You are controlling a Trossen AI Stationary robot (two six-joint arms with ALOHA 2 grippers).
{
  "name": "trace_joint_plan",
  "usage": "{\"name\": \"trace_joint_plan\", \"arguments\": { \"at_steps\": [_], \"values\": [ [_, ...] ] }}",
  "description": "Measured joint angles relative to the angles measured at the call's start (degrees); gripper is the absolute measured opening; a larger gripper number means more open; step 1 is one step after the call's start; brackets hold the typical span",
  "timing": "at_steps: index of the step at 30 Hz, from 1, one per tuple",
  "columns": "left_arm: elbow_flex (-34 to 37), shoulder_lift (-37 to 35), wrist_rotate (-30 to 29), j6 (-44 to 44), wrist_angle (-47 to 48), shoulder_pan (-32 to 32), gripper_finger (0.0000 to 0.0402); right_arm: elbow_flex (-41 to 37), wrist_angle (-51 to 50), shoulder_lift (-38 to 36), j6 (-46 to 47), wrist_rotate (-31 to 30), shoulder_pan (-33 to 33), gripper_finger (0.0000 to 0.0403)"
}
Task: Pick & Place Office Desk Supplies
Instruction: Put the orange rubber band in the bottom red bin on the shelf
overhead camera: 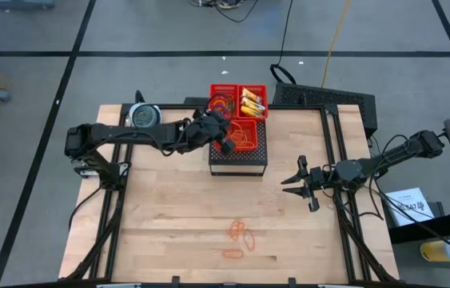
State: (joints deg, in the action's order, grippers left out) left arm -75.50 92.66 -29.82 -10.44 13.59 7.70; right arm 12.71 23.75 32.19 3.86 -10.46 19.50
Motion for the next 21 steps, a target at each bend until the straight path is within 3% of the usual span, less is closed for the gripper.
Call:
{"name": "trace_joint_plan", "arguments": {
  "at_steps": [4, 11, 16, 21],
  "values": [
    [0.0, 0.0, 0.2, -0.2, 0.3, -0.6, 0.0060, 0.0, 0.0, 0.0, 0.0, 0.0, 0.0, 0.0089],
    [0.0, 0.0, -0.9, -3.2, 2.6, -0.7, 0.0167, 0.0, 0.0, 0.0, 0.0, 0.0, 0.0, 0.0089],
    [0.0, -0.9, 4.9, -3.2, 2.6, -2.3, 0.0224, 0.0, 0.0, 0.0, 0.0, 0.0, 0.0, 0.0089],
    [0.0, -1.9, 10.9, -3.7, 2.9, -6.4, 0.0245, 0.0, -0.1, 0.0, 0.0, 0.0, 0.0, 0.0089]
  ]
}}
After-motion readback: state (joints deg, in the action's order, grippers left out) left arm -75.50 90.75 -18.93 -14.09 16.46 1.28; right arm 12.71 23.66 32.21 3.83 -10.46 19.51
